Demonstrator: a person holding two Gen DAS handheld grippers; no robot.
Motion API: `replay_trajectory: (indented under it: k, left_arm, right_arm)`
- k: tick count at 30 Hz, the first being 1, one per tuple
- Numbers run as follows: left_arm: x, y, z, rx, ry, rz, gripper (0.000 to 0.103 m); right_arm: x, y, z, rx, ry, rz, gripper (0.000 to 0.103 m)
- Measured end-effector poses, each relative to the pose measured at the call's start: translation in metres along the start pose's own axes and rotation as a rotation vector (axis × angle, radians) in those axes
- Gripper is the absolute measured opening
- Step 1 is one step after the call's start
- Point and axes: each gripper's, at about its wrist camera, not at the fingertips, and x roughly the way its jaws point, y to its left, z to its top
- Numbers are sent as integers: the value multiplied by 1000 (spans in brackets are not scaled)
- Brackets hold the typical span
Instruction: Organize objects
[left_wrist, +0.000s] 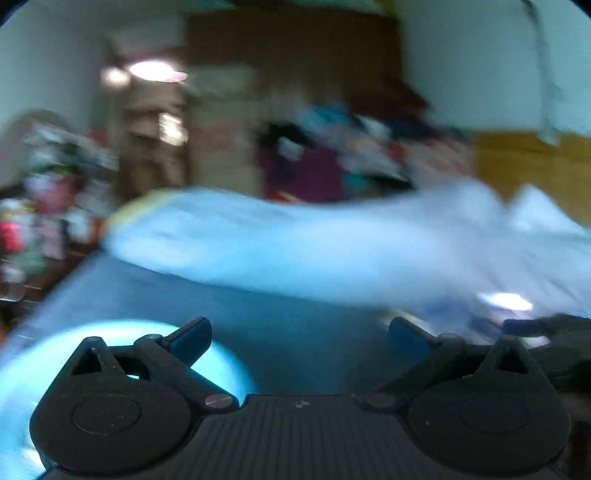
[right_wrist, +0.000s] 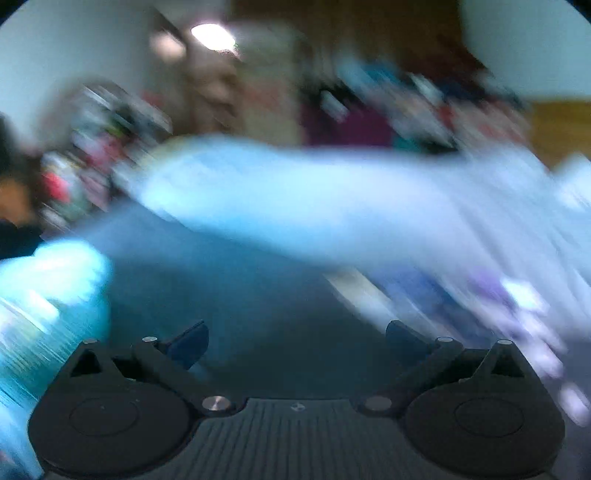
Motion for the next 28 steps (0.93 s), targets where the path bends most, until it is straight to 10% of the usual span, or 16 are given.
replay_trajectory:
  k: [6, 9, 28]
  left_arm:
    - [137, -47, -77, -26, 317, 45, 103]
    - [185, -41, -114, -64, 494, 85, 103]
    - [184, -34, -108, -161, 463, 104, 103]
  right_arm:
    - [66, -80, -77, 28, 272, -145, 103]
    - [68, -82, -81, 44, 243, -122, 103]
    - [77, -76, -68, 113, 301, -157, 103]
